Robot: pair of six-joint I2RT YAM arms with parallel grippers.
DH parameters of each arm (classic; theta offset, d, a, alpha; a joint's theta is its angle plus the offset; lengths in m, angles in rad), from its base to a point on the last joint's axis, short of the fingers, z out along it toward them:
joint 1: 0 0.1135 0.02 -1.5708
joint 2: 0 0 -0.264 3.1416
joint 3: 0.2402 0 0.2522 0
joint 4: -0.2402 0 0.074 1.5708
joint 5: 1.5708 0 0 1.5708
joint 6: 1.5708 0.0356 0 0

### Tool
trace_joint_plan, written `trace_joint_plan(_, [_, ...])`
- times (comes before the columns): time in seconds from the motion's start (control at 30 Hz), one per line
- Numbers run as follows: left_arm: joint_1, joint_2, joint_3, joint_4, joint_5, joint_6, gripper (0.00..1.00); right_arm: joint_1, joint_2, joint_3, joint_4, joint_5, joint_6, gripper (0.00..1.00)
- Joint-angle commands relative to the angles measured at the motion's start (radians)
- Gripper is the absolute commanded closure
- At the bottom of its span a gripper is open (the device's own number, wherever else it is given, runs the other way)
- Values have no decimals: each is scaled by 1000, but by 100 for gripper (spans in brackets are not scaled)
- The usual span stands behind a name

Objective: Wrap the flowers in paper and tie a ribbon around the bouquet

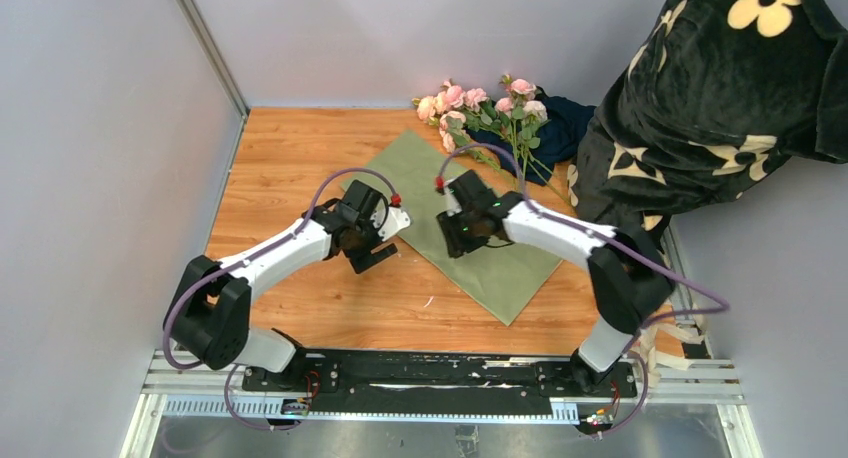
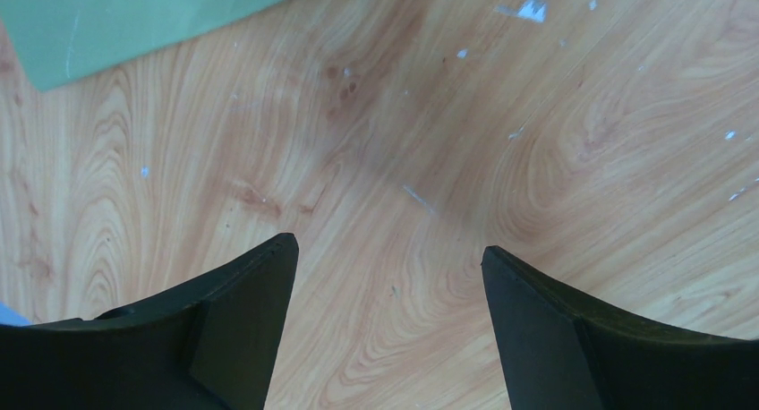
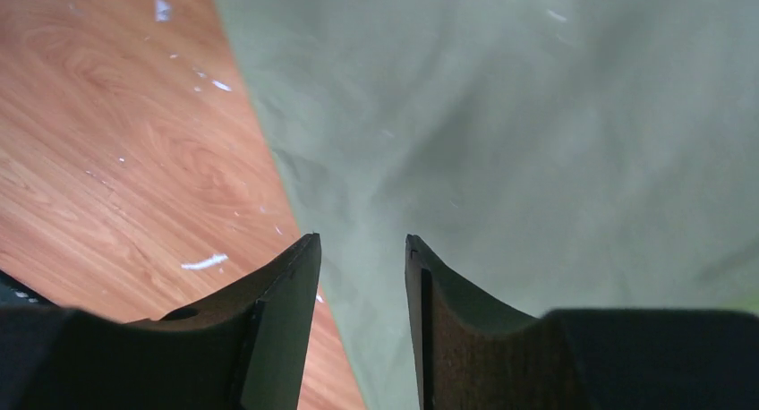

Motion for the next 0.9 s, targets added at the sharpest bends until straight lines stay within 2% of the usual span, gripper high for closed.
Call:
trace_joint_plan(0.0, [54, -47, -39, 4, -41, -9, 16, 163, 158, 90, -5, 48, -113, 51])
trace_joint_plan(0.1, [140, -111, -48, -31, -9, -27, 15, 256, 224, 158, 4, 187, -129, 50])
trace_joint_plan(0.23, [238, -181, -46, -66, 12, -42, 15, 307, 303, 217, 7, 334, -131, 50])
trace_joint_plan(0.4, [246, -270, -83, -66, -3, -36, 13, 313, 378, 253, -32, 476, -111, 53])
trace_joint_plan(0.53, [246, -301, -86, -78, -4, -33, 12, 317, 406, 264, -67, 534, -109, 57])
trace_joint_plan(0.63, [246, -308, -75, -87, -2, -36, 12, 320, 424, 280, -89, 561, -108, 67])
trace_joint_plan(0.7, [246, -310, -66, -96, 1, -40, 12, 323, 433, 296, -108, 580, -104, 88])
trace_joint_plan(0.77, [247, -319, -61, -104, 1, -43, 11, 325, 442, 322, -127, 575, -86, 100])
trace_joint_plan(0.87, [261, -320, -43, -138, 17, -31, 9, 325, 442, 396, -122, 442, 11, 100])
